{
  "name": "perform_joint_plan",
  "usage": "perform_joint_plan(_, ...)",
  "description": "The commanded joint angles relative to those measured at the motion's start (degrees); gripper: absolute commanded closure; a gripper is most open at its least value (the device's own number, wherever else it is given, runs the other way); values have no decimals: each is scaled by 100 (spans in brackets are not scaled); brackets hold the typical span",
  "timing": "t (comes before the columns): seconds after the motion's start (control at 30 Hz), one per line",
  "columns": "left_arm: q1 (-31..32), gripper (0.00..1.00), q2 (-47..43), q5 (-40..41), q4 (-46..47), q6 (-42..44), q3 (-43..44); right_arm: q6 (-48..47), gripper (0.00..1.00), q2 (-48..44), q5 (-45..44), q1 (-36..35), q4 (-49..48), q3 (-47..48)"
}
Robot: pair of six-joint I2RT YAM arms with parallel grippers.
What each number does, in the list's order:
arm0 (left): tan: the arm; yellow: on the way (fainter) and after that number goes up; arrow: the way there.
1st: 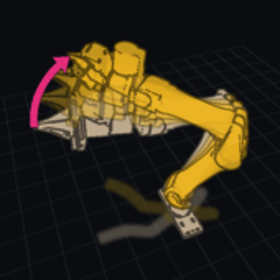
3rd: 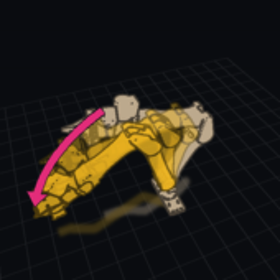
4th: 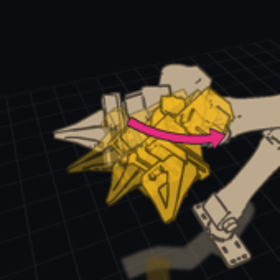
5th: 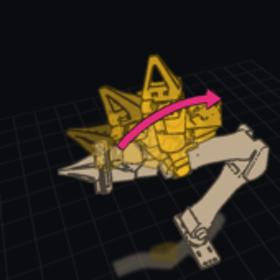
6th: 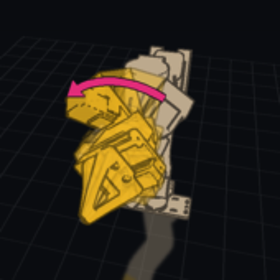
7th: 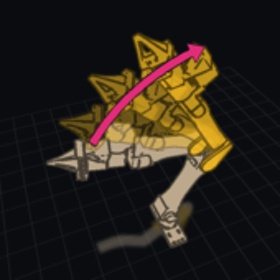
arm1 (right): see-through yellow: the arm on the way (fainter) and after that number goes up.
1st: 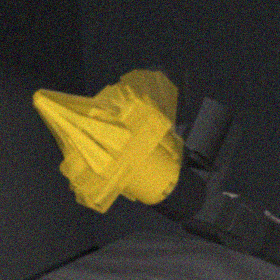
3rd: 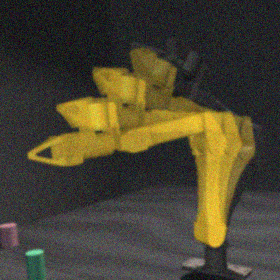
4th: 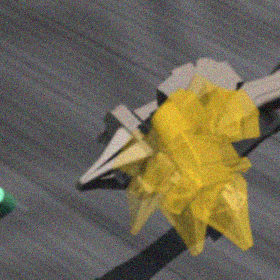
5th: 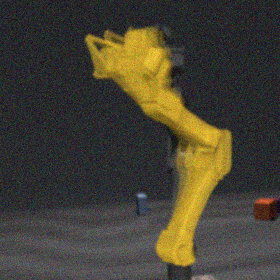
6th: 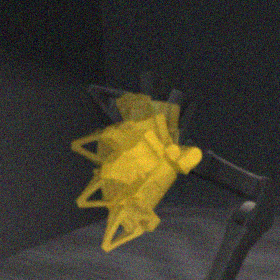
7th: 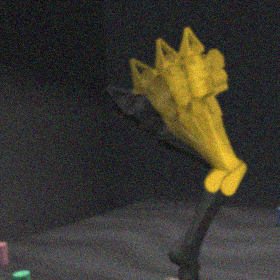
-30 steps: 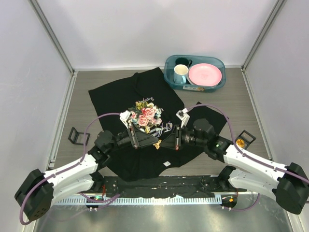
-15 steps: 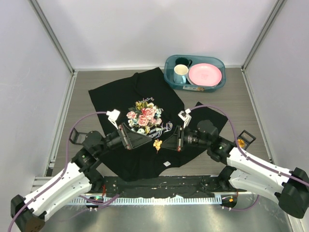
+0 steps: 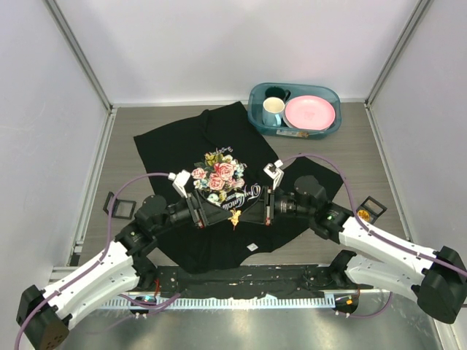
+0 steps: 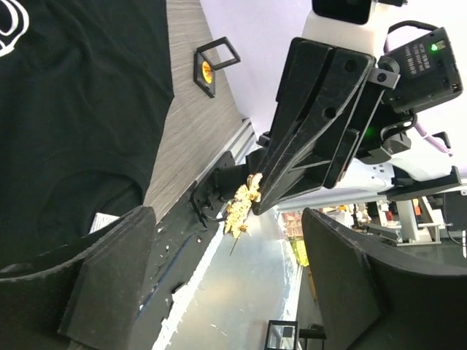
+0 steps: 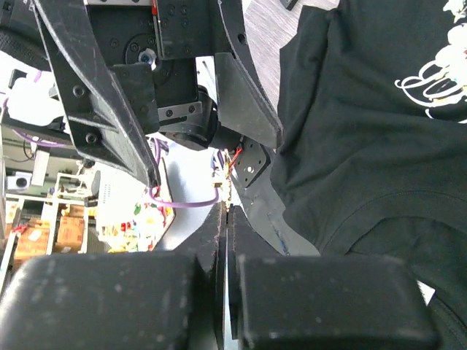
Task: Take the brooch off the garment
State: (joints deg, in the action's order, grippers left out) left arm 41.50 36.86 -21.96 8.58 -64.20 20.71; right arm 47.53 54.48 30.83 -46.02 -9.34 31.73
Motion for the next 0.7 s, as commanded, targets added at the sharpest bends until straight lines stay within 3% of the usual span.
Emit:
perform_joint_plan(0.0,-28,18,-74,-230,522,101,91,-375,99,-43,397,5,-129,290)
perform_joint_plan(0.07,-27,26,-48,-405,818,40,-14,-420,99,-8,503,5,-138,352)
perform_joint_plan(0.37,-45,43,155,-872,1927,-434,-295,-490,99,45,872,32,-252,501)
perform_joint_plan(0.67,-45,53,-4,-1012,2041,-513,-383,-543,99,-104,995,102,-199,422)
